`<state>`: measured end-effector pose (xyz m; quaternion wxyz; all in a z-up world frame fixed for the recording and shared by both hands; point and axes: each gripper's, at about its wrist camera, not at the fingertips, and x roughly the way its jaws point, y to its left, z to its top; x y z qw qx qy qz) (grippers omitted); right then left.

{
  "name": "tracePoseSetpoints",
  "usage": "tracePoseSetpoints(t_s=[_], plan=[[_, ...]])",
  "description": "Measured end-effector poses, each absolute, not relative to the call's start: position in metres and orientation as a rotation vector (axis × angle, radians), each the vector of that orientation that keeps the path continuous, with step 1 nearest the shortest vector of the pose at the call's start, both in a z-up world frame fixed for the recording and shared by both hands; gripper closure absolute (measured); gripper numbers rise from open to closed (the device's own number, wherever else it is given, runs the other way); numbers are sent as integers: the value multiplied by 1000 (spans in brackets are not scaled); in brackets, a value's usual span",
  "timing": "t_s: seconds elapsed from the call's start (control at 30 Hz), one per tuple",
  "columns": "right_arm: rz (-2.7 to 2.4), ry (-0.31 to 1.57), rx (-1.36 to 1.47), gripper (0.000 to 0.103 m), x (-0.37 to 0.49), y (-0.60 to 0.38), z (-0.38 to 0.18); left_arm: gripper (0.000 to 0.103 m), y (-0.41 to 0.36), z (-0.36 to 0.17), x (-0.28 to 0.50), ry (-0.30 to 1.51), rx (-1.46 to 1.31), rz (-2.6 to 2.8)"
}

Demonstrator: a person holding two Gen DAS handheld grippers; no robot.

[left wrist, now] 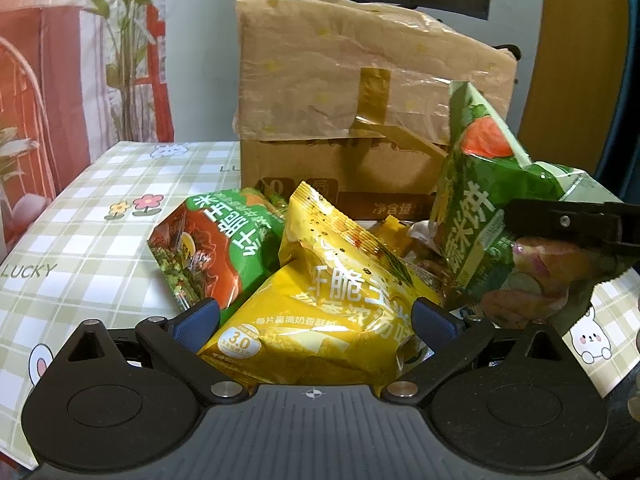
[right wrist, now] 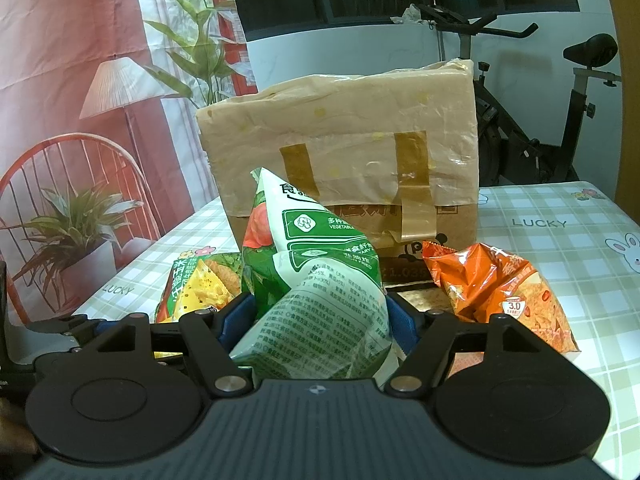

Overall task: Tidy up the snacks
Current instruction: 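Close the left gripper on the yellow chip bag, then carry yellow bag in left and green-and-white bag in right into the box, open both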

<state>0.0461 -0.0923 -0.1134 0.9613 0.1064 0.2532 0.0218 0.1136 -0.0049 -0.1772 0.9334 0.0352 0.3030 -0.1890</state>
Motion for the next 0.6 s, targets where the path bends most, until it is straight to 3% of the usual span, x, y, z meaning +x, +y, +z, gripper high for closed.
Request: tracePoseSetpoints(t_s=[0.2, 0.6], plan=[[44, 513, 216, 30, 46, -93, -113, 31, -13, -168, 101, 562, 162, -398], [45, 509, 231, 30, 44, -94, -112, 39, 2, -150, 99, 509, 66, -358]])
